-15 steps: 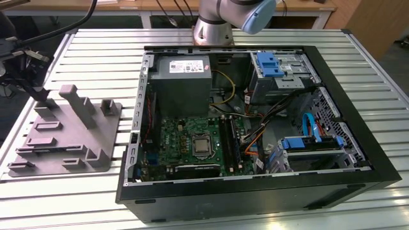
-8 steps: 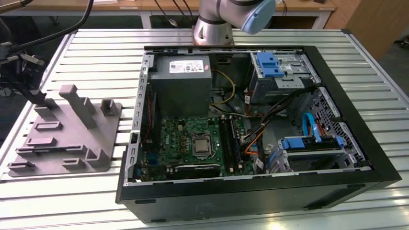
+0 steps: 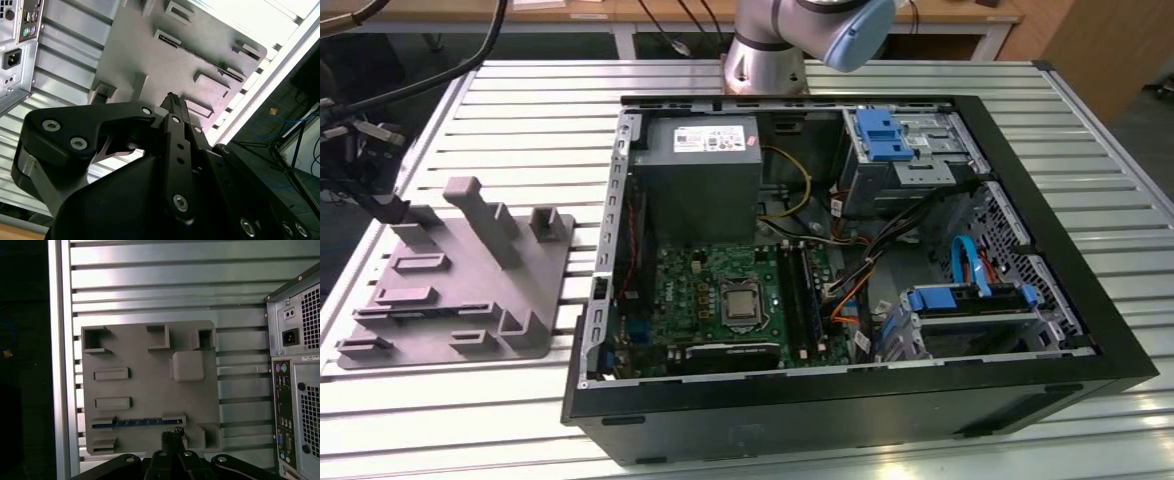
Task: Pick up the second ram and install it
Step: 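Reach for the second ram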
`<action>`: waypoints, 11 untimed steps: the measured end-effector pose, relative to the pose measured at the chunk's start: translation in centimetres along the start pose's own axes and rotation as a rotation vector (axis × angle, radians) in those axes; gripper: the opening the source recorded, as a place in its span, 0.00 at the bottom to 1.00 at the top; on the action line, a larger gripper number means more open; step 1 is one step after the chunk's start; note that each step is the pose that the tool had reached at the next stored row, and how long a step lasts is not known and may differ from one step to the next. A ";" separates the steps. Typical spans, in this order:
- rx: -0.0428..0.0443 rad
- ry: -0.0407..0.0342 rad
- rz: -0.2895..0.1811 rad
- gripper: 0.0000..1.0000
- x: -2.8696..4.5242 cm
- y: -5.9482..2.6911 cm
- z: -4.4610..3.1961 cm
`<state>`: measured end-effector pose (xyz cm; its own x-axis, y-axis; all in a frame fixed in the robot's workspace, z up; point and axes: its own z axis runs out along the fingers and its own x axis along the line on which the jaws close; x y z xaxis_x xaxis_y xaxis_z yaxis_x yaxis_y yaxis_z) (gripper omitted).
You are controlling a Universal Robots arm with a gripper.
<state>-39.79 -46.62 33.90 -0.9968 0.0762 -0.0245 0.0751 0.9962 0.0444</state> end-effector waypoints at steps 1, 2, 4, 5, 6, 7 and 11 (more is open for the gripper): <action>0.0000 0.0000 0.000 0.10 0.12 -0.05 0.08; 0.0000 -0.0001 0.000 0.10 0.22 -0.09 0.18; 0.0000 0.0000 0.000 0.10 0.44 -0.16 0.37; 0.0001 0.0001 0.000 0.10 0.57 -0.20 0.46; 0.0000 0.0000 0.000 0.10 0.69 -0.23 0.56; 0.0000 0.0000 0.000 0.10 0.81 -0.26 0.67; 0.0000 0.0000 0.000 0.10 1.28 -0.37 1.11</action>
<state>-41.06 -46.85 32.75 -0.9968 0.0763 -0.0245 0.0751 0.9962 0.0444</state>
